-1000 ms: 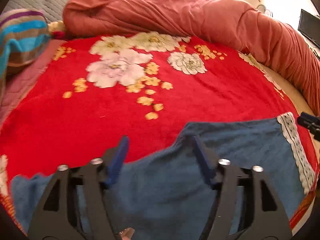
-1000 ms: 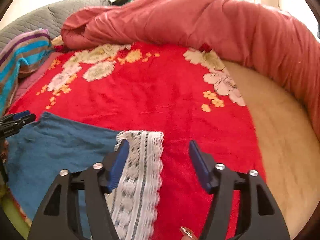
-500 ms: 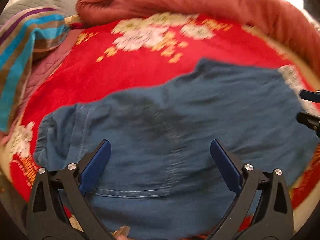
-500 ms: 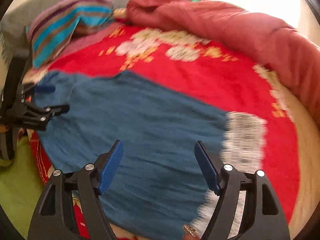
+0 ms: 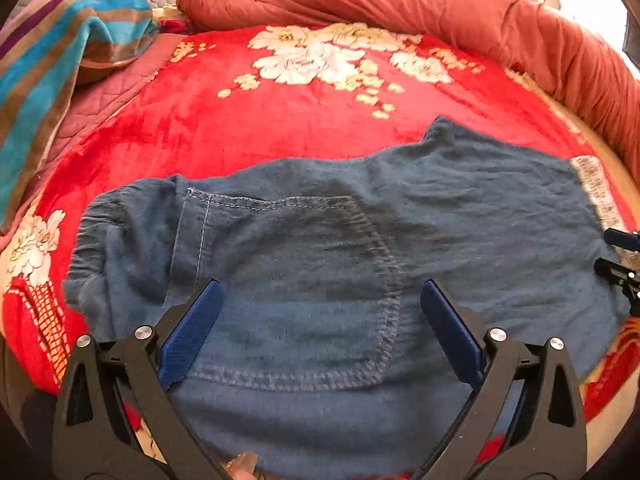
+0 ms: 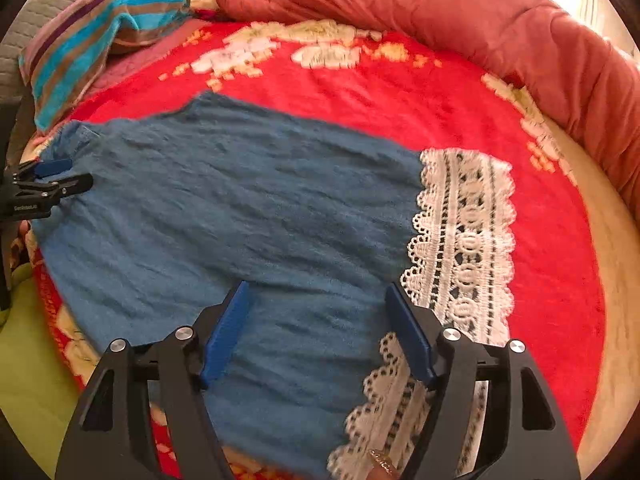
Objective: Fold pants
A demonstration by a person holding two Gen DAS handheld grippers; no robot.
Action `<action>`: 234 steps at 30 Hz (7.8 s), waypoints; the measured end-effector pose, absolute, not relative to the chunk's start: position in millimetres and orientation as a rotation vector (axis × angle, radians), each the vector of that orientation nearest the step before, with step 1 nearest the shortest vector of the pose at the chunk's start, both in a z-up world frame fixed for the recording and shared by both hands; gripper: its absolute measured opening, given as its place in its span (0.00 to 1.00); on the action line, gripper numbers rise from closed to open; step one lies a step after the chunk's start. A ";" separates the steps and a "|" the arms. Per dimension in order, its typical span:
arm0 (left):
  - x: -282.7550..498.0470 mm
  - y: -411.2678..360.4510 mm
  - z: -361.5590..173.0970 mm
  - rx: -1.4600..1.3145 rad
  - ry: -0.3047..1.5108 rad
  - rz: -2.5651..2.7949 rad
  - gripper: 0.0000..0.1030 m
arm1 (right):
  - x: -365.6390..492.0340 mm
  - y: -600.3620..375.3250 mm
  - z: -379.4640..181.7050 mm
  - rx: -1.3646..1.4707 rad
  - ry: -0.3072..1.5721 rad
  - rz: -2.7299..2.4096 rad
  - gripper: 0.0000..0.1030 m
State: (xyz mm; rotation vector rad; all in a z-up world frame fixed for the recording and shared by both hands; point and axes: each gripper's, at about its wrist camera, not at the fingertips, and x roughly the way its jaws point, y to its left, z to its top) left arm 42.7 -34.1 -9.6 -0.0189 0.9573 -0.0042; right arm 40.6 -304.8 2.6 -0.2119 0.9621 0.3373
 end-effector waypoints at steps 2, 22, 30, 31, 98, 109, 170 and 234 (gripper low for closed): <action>37.0 -37.5 1.1 -0.034 0.937 -0.036 0.91 | 29.2 -305.6 15.2 -0.211 0.921 0.363 0.68; 5.4 -127.3 -24.3 0.235 1.065 -0.233 0.91 | -8.6 -307.3 -0.2 -0.224 1.027 0.348 0.69; 6.1 -125.2 -23.8 0.217 1.064 -0.241 0.91 | -12.1 -315.0 -2.5 -0.173 1.004 0.362 0.70; 6.3 -125.1 -24.1 0.217 1.065 -0.241 0.91 | -12.8 -315.1 -1.8 -0.169 1.000 0.364 0.70; 189.1 -311.9 -5.4 0.346 1.014 -0.537 0.90 | -8.1 -415.9 -0.9 0.232 0.862 0.348 0.83; 192.2 -319.8 -32.7 0.251 1.047 -0.629 0.57 | 5.9 -411.2 -8.7 0.274 0.863 0.400 0.62; 88.2 -6.1 -1.4 -0.456 0.832 -0.441 0.38 | -15.9 -127.9 20.1 -0.514 0.814 0.724 0.68; 157.3 -49.4 -40.4 -0.621 1.070 -0.424 0.12 | 2.8 -173.0 2.2 -0.221 0.900 0.856 0.25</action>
